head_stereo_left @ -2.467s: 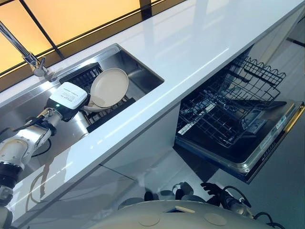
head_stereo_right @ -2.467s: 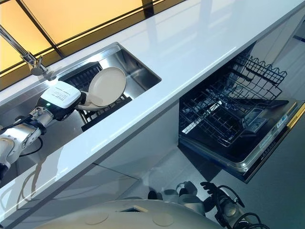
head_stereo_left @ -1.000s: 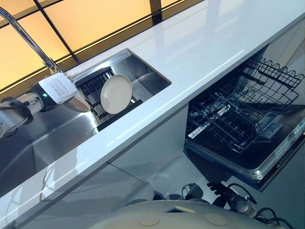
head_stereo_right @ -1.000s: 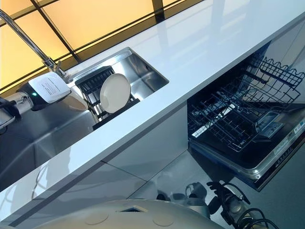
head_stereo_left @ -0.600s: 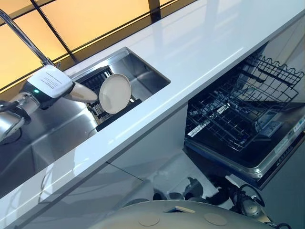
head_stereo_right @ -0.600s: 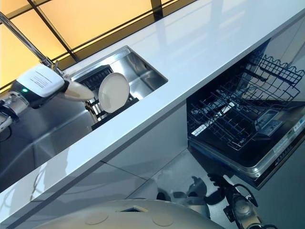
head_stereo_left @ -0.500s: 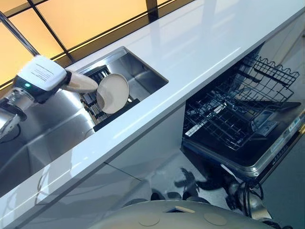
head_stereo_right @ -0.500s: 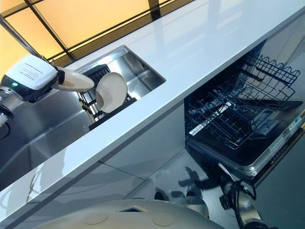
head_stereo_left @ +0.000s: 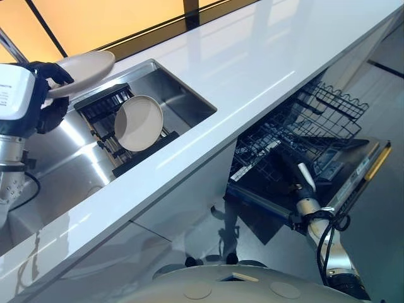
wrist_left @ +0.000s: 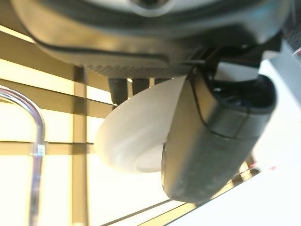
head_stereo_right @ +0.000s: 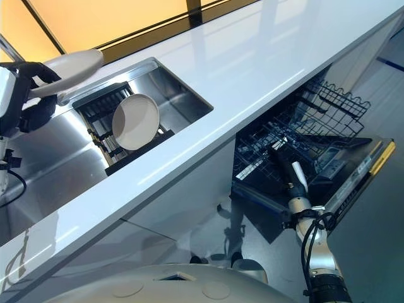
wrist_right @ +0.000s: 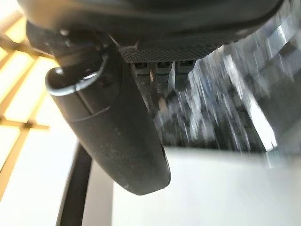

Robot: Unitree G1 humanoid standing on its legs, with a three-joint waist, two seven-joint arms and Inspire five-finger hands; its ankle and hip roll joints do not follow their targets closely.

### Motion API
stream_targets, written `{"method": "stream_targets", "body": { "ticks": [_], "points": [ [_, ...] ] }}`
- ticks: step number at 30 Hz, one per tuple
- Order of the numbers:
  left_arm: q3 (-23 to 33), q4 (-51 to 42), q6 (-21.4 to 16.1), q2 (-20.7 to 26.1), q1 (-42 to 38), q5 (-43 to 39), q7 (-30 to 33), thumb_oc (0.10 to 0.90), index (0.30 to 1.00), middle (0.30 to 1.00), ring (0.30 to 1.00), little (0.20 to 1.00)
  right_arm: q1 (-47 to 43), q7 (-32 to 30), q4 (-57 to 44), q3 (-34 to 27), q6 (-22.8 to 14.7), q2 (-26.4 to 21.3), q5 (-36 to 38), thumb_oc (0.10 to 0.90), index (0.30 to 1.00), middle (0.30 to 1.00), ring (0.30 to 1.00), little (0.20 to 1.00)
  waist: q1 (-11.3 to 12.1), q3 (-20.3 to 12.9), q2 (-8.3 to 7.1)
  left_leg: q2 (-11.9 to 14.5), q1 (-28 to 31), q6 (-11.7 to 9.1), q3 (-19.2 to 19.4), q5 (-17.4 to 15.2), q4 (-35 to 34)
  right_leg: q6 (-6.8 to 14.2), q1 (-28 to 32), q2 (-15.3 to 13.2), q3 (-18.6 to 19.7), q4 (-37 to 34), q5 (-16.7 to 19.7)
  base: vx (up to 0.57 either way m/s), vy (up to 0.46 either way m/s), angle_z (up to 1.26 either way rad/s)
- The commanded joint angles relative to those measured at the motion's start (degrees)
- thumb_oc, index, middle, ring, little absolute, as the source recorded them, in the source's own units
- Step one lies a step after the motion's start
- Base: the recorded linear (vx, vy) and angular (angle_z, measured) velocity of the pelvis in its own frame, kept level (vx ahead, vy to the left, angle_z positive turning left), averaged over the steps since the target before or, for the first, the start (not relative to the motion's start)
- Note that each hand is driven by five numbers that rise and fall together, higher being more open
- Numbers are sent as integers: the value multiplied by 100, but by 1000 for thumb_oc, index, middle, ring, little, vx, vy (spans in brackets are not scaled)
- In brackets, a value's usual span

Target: Pick up plates and place into dishwasher.

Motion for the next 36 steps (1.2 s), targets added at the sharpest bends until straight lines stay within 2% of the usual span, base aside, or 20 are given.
{"method": "stream_targets", "body": {
  "ticks": [1,5,7,9,10,12,14,16,19,24,30,33,36],
  "points": [
    [762,-357,-135,-50,-593,-530,744,100,300,300,300,200,-481,-1158,-1250,-432,-813,-315,-516,800,900,900,900,900,-268,-221,171,-268,-65,233,-33,-477,13,278,-231,230,127,596,-571,9,45,-18],
    [590,-713,-286,-389,-748,-670,630,100,300,300,300,200,-765,-2296,-1932,-886,-1125,-503,-1175,800,900,900,900,900,-310,-201,187,-249,-37,265,3,-476,13,279,-257,255,254,676,-553,8,45,-15],
    [446,-821,-369,-500,-928,-802,462,100,300,300,300,200,-948,-2413,-2174,-993,-1378,-589,-1360,800,900,900,900,900,-311,-194,188,-246,-24,273,20,-476,13,286,-266,261,279,711,-549,8,38,-21],
    [278,-967,-478,-640,-1155,-1022,168,100,300,300,300,200,-1134,-1848,-2468,-996,-1747,-722,-1157,800,900,900,900,900,-304,-195,177,-250,-16,275,24,-469,13,292,-278,263,296,745,-558,7,36,-14],
    [183,-1033,-541,-700,-1278,-1063,7,100,300,300,300,200,-1221,-1306,-2585,-936,-1962,-813,-963,800,900,900,900,900,-293,-201,166,-254,-17,273,17,-468,13,293,-283,260,297,756,-567,6,30,-14],
    [49,-1101,-657,-759,-1458,-1143,-257,100,300,300,300,200,-1355,-263,-2745,-822,-2056,-972,-471,800,900,900,900,900,-271,-214,141,-264,-22,270,5,-468,13,291,-288,257,285,768,-580,7,17,-13],
    [-274,-1128,-712,-786,-1776,-1114,-469,100,300,300,300,200,-1608,852,-2897,-550,-1917,-1231,165,800,900,900,900,900,-226,-235,82,-273,-35,256,-5,-461,13,284,-288,245,218,786,-590,16,-1,-11],
    [-614,-1081,-804,-812,-2061,-1010,-580,100,300,300,300,200,-1905,1898,-2916,-244,-1570,-1447,756,800,900,900,900,900,-167,-263,15,-278,-53,242,-20,-448,13,278,-286,233,146,794,-591,29,-16,-1],
    [-1078,-1033,-869,-776,-2489,-1005,-778,100,300,300,300,200,-2446,2351,-2855,164,-1154,-1767,894,800,900,900,900,900,-84,-298,-68,-273,-79,223,-79,-422,13,254,-270,216,58,796,-622,39,-34,3],
    [-1733,-1028,-918,-681,-3035,-1088,-1072,100,300,300,300,200,-3161,1876,-2653,532,-1146,-2112,214,800,900,900,900,900,8,-280,-149,-278,-72,217,-155,-401,13,232,-207,206,-59,758,-624,41,-50,14],
    [-2077,-1175,-1099,-721,-3382,-1134,-1459,100,300,300,300,200,-3613,1387,-2656,602,-1188,-2213,-353,800,900,900,900,900,50,-285,-170,-286,-41,210,-188,-409,13,224,-107,216,-96,670,-590,43,-29,4],
    [-2208,-1308,-1135,-845,-3457,-1242,-1953,100,300,300,300,200,-3707,922,-2649,578,-1098,-2099,-685,800,900,900,900,900,68,-291,-167,-291,-12,208,-202,-424,13,232,-51,227,-100,633,-584,65,-27,7],
    [-2237,-1417,-1072,-895,-3401,-914,-1961,100,300,300,300,200,-3654,542,-2593,544,-799,-2016,-1013,800,900,900,900,900,73,-293,-159,-296,2,210,-211,-434,13,239,-22,234,-84,606,-574,39,-7,4]
  ]
}}
